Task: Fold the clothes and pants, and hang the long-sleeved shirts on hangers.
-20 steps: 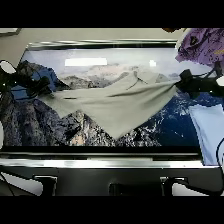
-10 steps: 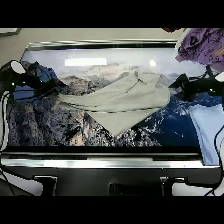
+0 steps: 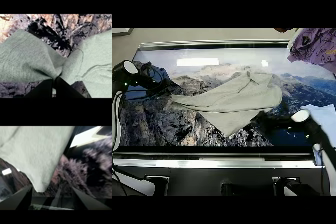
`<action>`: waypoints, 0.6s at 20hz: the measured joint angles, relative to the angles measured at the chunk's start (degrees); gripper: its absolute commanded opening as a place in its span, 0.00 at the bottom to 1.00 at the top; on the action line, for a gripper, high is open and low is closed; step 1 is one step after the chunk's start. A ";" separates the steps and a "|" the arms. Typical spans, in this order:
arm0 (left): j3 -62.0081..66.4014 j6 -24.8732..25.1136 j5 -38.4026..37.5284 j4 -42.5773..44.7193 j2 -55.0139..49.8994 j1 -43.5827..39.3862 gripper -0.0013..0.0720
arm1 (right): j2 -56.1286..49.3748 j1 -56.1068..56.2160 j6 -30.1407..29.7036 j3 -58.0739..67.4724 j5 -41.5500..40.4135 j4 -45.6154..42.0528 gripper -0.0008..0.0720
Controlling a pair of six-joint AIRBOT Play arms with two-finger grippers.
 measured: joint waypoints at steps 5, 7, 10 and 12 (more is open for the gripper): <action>0.00 -0.02 0.00 0.00 0.00 0.00 0.05 | -4.87 14.29 3.98 -4.20 -15.74 5.16 0.72; 0.00 -0.02 0.00 0.00 0.00 0.00 0.05 | -6.86 16.20 4.11 -3.48 -19.39 6.21 0.72; 0.00 -0.04 0.00 0.13 0.00 0.00 0.05 | -9.42 17.38 4.09 -1.29 -22.69 6.82 0.67; 0.00 -0.02 0.02 0.42 0.00 0.00 0.05 | -11.65 17.70 4.09 0.39 -23.32 7.04 0.27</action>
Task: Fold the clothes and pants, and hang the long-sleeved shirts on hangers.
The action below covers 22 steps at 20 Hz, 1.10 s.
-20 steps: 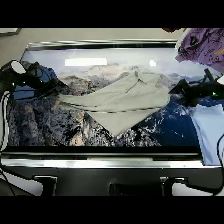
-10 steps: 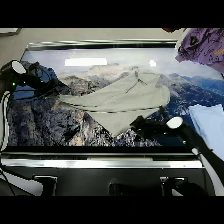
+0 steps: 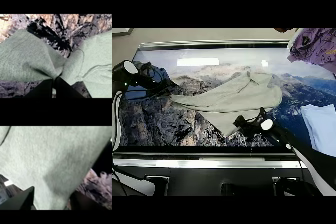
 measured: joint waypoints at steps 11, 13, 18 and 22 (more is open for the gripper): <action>8.57 0.92 1.95 0.42 6.71 2.34 0.04 | 6.49 -11.41 -1.62 25.29 15.85 -14.95 0.06; 13.35 1.62 3.69 0.37 11.69 3.34 0.04 | 9.53 -15.30 -4.52 36.15 22.95 -17.70 0.06; 16.48 3.39 12.66 1.68 30.34 5.16 0.04 | 16.15 -19.93 -10.19 63.39 38.99 -21.77 0.06; 16.35 3.96 17.25 5.95 44.02 5.60 0.04 | 21.53 -20.76 -10.12 74.62 44.78 -23.74 0.06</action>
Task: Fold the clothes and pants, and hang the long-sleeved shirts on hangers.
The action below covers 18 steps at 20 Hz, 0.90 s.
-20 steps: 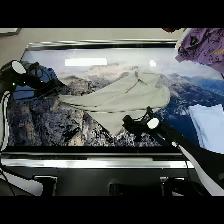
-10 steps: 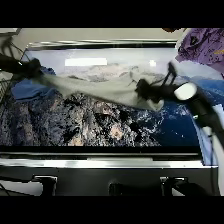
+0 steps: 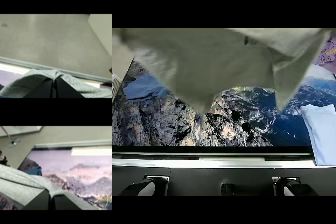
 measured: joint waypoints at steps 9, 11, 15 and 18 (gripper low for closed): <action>-5.90 -1.75 2.84 2.38 4.37 -0.02 0.04 | -5.38 -0.24 5.92 1.29 2.89 -2.62 0.06; -9.60 -1.97 2.89 1.70 0.17 -0.76 0.04 | -10.91 -0.24 6.56 -0.66 2.93 -3.15 0.06; -14.60 -1.92 3.93 1.25 -14.47 -2.62 0.04 | -26.69 -0.22 8.74 -3.58 2.78 -3.39 0.06; -15.82 -1.92 7.63 1.01 -27.41 -4.07 0.04 | -38.86 -0.22 9.92 -4.24 -0.37 -3.08 0.06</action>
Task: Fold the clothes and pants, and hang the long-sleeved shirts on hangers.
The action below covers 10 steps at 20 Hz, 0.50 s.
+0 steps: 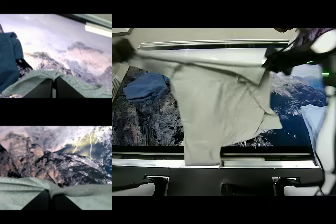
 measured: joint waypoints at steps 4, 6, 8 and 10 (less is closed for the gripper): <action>-0.50 -0.02 5.95 -2.82 -12.50 -2.05 0.05 | -12.87 -0.07 0.59 -0.28 -7.30 2.89 0.14; -0.57 -0.04 7.06 -4.79 -16.20 -2.78 0.18 | -16.92 -0.09 0.63 -0.33 -9.64 5.66 0.33; -0.59 -0.07 6.75 -7.19 -18.25 -3.02 0.72 | -18.80 -0.20 0.61 -0.33 -10.05 7.61 0.57; -0.11 -0.09 4.02 -9.07 -19.06 -2.32 0.87 | -18.99 -1.27 -0.59 -0.33 -8.48 8.92 0.70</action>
